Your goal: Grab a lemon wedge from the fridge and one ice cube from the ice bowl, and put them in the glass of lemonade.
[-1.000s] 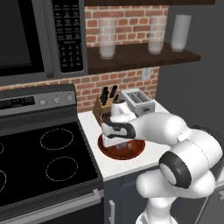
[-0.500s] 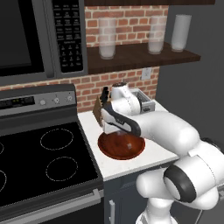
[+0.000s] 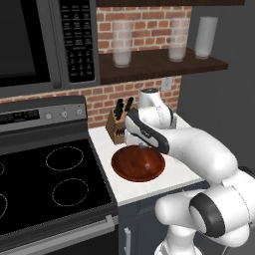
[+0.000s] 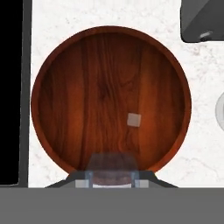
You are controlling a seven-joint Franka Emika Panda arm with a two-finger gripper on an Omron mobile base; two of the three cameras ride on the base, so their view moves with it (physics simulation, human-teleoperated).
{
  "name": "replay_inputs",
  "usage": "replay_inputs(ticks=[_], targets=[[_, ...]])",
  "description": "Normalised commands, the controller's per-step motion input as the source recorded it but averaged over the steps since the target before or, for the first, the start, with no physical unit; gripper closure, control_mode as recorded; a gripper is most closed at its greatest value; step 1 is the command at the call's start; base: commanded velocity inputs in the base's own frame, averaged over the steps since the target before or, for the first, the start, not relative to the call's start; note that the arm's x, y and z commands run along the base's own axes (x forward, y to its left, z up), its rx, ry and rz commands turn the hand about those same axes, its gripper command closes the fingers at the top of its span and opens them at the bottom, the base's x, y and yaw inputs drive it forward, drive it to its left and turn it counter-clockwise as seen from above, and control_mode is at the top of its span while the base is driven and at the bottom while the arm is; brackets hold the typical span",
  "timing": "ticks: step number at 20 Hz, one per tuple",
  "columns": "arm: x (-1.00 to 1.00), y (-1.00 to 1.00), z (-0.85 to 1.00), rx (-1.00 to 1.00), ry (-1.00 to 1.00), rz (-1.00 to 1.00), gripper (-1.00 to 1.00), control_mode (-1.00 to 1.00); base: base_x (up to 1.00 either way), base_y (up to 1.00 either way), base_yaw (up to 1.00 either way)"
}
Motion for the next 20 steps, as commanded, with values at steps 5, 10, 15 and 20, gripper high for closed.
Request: replay_inputs(ticks=[5,10,15,20], targets=[[0.00,-0.20,0.16,0.08,-0.08,0.02,1.00,-1.00,0.00,0.00,0.00],[-0.16,-0.44,0.36,0.13,-0.16,0.06,1.00,-1.00,0.00,0.00,0.00],[-0.39,-0.48,0.62,0.01,-0.13,0.01,1.00,-1.00,0.00,0.00,0.00],[-0.03,-0.97,0.28,-0.03,0.00,0.00,1.00,-1.00,0.00,0.00,0.00]])
